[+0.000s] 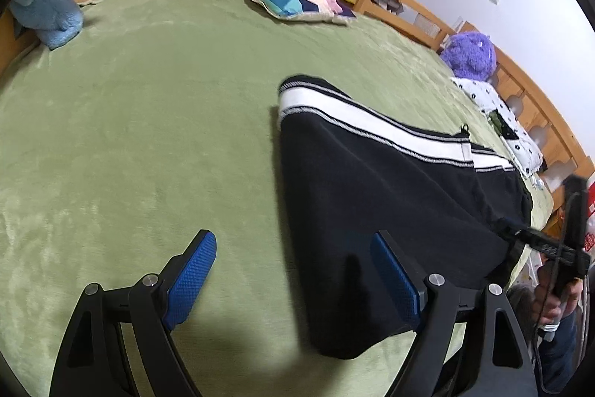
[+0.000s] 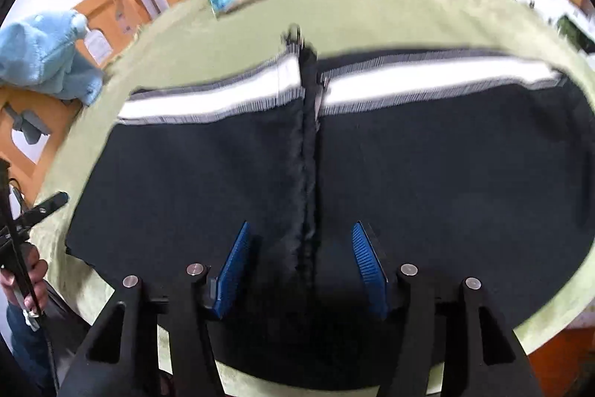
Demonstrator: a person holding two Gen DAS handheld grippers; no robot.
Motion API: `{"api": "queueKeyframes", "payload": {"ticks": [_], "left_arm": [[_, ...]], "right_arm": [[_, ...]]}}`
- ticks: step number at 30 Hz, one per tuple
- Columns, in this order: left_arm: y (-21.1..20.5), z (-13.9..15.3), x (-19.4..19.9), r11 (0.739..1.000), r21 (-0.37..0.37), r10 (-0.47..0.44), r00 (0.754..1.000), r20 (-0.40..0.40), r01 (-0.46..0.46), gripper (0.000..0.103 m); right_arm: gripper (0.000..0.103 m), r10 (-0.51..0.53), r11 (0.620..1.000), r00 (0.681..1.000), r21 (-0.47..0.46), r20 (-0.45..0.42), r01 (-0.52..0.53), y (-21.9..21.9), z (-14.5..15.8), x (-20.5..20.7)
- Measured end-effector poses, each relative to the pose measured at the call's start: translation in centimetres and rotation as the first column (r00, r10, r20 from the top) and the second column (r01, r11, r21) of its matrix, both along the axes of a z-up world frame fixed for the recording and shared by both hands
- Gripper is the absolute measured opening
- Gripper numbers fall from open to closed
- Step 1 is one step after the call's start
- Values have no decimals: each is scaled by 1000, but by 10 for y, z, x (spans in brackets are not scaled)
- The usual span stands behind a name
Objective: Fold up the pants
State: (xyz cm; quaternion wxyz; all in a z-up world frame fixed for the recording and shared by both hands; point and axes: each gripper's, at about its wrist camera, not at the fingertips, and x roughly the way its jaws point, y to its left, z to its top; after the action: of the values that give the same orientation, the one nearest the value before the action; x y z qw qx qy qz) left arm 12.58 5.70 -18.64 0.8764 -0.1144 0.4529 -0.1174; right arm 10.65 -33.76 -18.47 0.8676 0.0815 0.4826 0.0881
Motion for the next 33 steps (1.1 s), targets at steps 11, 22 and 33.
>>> {"api": "queueKeyframes", "payload": {"ticks": [11, 22, 33], "left_arm": [[-48, -21, 28, 999, 36, -9, 994, -111, 13, 83], [-59, -43, 65, 1000, -24, 3, 986, -169, -7, 83], [-45, -51, 92, 998, -66, -32, 978, -206, 19, 67]], "right_arm": [[57, -295, 951, 951, -67, 92, 302, -164, 21, -42], [62, -427, 888, 904, 176, -36, 426, -267, -56, -21], [76, -470, 852, 882, 280, 33, 443, -273, -71, 21]]}}
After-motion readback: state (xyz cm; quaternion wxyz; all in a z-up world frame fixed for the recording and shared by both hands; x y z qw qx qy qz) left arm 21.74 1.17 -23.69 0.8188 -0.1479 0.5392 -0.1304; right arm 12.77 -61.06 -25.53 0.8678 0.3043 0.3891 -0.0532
